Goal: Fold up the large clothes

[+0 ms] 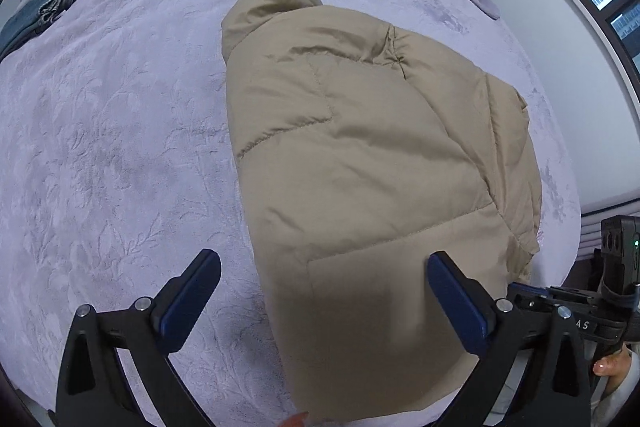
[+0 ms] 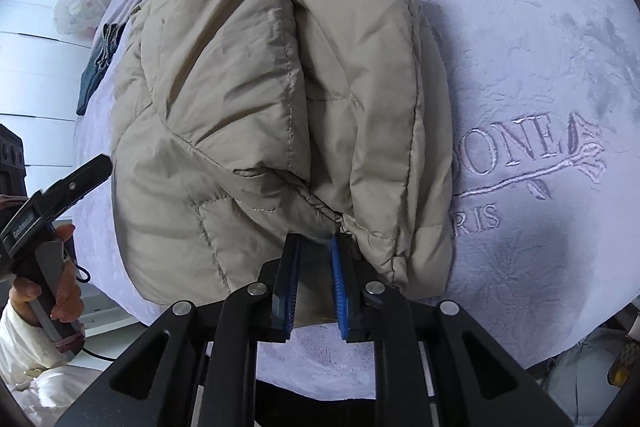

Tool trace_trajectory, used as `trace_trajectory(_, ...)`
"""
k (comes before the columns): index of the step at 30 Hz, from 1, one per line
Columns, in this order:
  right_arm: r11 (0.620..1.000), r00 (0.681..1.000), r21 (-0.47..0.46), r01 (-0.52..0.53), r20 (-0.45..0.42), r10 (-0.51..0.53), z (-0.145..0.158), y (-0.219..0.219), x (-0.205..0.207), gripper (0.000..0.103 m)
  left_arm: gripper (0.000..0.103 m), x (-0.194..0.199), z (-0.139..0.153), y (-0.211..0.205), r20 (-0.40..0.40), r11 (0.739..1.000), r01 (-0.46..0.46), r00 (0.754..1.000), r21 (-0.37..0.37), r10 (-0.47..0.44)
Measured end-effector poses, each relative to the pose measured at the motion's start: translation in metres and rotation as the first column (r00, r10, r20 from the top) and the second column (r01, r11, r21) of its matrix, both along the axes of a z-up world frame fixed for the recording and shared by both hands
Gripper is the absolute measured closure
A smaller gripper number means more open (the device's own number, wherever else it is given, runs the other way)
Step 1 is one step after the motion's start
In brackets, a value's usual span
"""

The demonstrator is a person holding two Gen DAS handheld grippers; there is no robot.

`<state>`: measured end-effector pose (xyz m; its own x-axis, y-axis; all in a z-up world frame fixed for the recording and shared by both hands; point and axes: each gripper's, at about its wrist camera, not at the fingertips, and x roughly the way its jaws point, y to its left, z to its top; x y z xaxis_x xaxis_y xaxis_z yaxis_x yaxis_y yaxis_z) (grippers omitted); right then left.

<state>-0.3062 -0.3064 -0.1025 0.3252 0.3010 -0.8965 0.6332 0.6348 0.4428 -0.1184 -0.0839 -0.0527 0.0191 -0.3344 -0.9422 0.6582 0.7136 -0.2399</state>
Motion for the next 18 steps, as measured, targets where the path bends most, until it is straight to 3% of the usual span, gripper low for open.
trace_trajectory(7,0.997,0.997,-0.028,0.075,-0.018,-0.075,0.013,0.01,0.0,0.079,0.0,0.003,-0.003,0.011,-0.025,1.0,0.028,0.999,0.008,-0.028)
trace_trajectory(9,0.994,0.994,-0.024,0.109,0.02,-0.108,0.024,0.012,-0.001,0.054,0.0,0.004,-0.002,0.013,-0.026,0.999,0.043,0.999,0.011,-0.042)
trace_trajectory(12,0.992,0.991,-0.042,0.122,0.056,-0.119,0.04,0.019,0.003,0.033,0.0,0.007,-0.002,0.018,-0.03,0.999,0.049,0.998,0.005,-0.048)
trace_trajectory(18,0.987,0.989,-0.086,0.137,0.066,-0.131,0.053,0.028,0.011,0.022,0.0,0.013,-0.001,0.029,-0.037,0.998,0.065,0.997,-0.011,-0.065)
